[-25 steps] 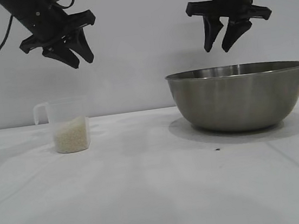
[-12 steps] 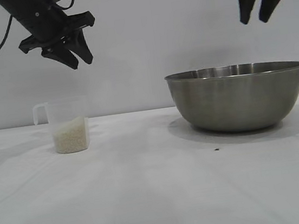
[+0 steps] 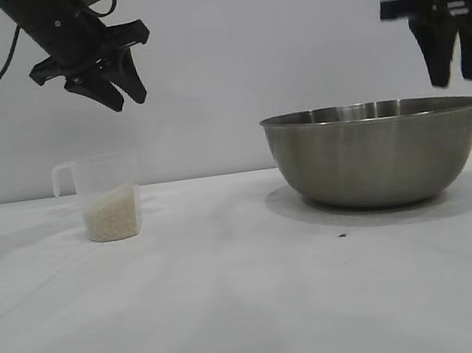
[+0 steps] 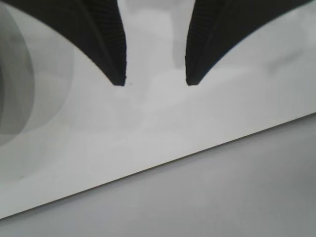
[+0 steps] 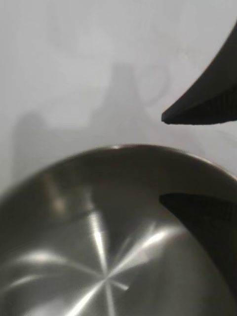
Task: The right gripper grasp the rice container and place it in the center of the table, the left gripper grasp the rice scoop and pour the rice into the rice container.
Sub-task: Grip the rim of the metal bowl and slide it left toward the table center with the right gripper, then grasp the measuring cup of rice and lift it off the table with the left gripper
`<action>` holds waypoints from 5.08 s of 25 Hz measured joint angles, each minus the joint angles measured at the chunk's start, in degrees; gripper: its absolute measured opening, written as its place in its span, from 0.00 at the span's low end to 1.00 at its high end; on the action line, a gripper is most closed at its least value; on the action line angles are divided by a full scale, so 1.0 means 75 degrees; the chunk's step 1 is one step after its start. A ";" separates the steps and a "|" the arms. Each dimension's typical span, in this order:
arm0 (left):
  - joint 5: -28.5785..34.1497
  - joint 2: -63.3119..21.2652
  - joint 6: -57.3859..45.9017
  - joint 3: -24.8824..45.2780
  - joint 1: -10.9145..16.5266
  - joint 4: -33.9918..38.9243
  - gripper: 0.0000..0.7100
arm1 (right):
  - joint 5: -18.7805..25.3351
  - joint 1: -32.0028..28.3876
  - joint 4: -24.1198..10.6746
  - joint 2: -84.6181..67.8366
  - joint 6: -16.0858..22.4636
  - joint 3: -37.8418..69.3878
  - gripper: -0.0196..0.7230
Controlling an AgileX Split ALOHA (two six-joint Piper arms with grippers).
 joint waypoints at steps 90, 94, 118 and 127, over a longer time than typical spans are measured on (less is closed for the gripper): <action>-0.5474 -0.4204 -0.2424 0.7329 -0.0485 0.3418 0.32 | -0.0362 0.2756 0.0188 -1.4745 0.1087 0.8919 0.62; -0.6733 -0.4399 -0.2918 0.8483 -0.0840 0.3418 0.32 | -0.0205 0.2756 -0.0092 -1.5511 0.1156 0.9036 0.62; -1.2175 -0.0515 -0.4107 0.9844 -0.1083 0.3675 0.32 | 0.0148 0.2756 -0.0345 -1.6577 0.1182 0.9183 0.62; -1.2245 0.0054 -0.4090 0.8979 -0.1083 0.3544 0.32 | 0.0148 0.2756 -0.0345 -1.6577 0.1169 0.9183 0.62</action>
